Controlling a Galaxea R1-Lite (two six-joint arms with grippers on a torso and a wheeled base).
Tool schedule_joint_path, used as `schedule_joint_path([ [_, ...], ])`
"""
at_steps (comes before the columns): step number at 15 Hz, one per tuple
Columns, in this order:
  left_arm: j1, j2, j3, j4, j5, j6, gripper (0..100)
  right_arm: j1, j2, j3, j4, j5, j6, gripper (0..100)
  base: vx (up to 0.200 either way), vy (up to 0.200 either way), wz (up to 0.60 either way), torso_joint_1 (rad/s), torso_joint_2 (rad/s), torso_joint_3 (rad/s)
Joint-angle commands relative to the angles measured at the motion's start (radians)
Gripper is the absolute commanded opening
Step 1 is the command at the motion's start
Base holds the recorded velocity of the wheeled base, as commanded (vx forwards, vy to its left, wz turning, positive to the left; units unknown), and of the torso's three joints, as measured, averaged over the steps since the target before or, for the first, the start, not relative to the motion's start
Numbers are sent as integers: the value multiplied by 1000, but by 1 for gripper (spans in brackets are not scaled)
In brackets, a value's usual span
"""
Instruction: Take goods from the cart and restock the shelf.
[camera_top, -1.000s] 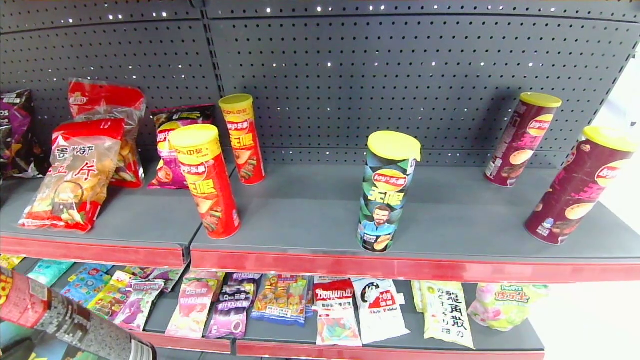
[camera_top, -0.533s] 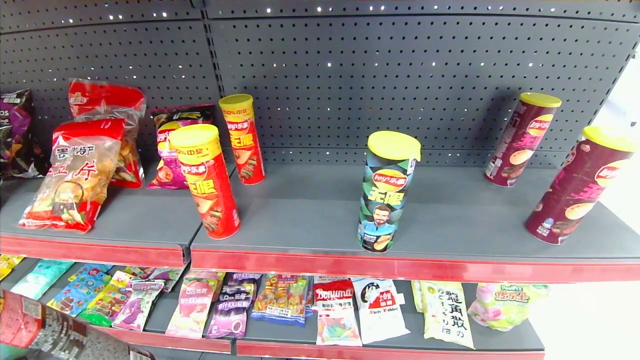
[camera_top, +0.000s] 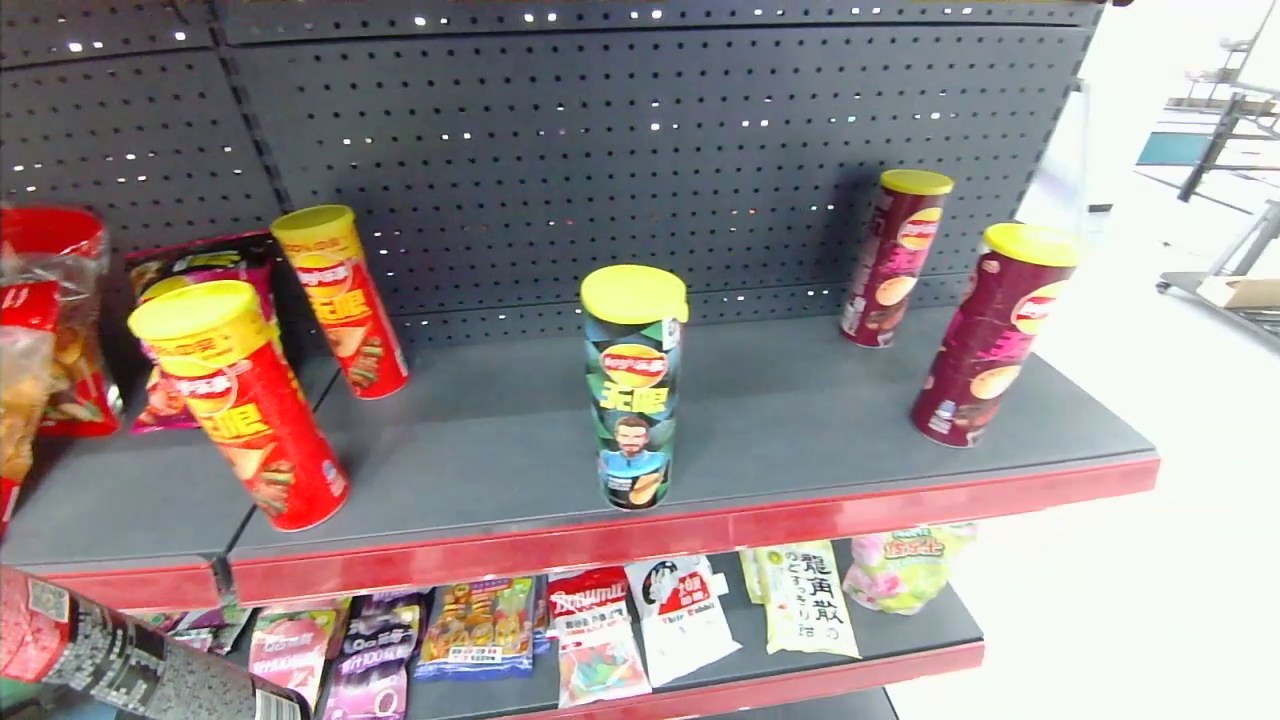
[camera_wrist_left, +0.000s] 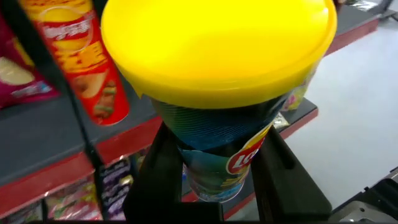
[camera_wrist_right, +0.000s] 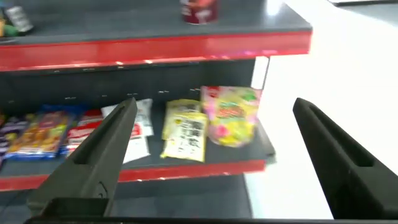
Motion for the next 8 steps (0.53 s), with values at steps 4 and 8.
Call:
schedule_joint_path([
  [4,0,92,-36,-39,6,-1,0,-1,2,0,0,1,0,100,0,0,-150,-1,2,2],
  [8,0,339,-155,-111,6,0,0,-1,2,0,0,1,2,100,0,0,0,0,0,0],
])
